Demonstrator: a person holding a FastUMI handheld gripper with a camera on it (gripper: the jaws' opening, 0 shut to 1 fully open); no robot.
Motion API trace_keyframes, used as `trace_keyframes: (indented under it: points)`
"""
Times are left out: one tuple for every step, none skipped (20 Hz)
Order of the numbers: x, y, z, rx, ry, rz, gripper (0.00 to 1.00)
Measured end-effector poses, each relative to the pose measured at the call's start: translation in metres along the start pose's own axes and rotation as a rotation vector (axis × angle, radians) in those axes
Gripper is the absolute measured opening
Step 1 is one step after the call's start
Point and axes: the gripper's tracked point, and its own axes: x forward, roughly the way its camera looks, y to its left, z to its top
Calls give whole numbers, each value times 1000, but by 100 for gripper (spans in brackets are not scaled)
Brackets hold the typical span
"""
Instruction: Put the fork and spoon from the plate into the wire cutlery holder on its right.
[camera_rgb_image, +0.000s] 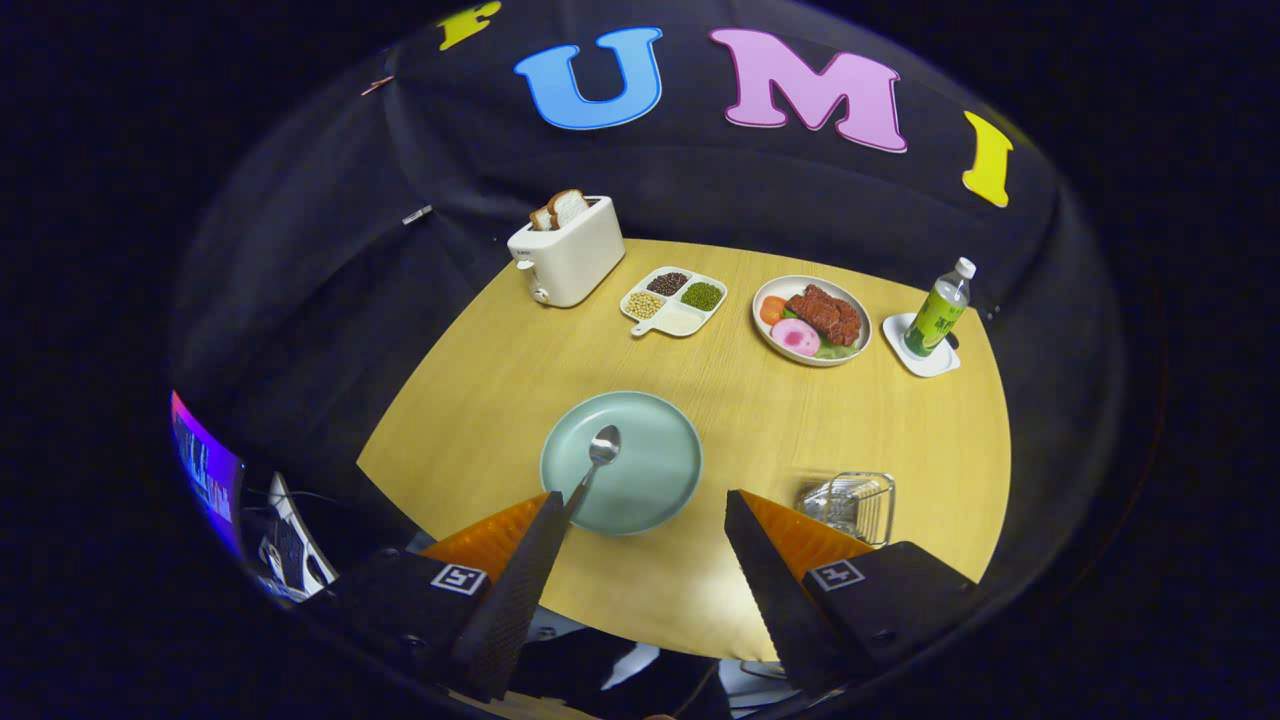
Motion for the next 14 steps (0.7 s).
trace_keyframes:
  points:
    - [8, 7, 2, 27, -20, -3, 100]
    - [17, 14, 3, 44, -34, -6, 100]
    - [25, 23, 2, 52, -38, -5, 100]
    - [35, 32, -2, 55, -30, -4, 100]
    - [44, 39, -7, 57, -15, -3, 100]
    - [55, 46, -14, 60, 8, -2, 100]
    - [65, 51, -21, 67, 36, 1, 100]
    - [73, 58, -29, 80, 63, 7, 100]
    - [79, 64, -36, 92, 89, 13, 100]
    - [88, 65, -42, 95, 105, 8, 100]
    - [96, 63, -47, 90, 124, -11, 100]
    - [103, 60, -54, 85, 149, -24, 100]
    - [112, 60, -61, 86, 169, -33, 100]
    - [118, 60, -66, 93, 191, -41, 100]
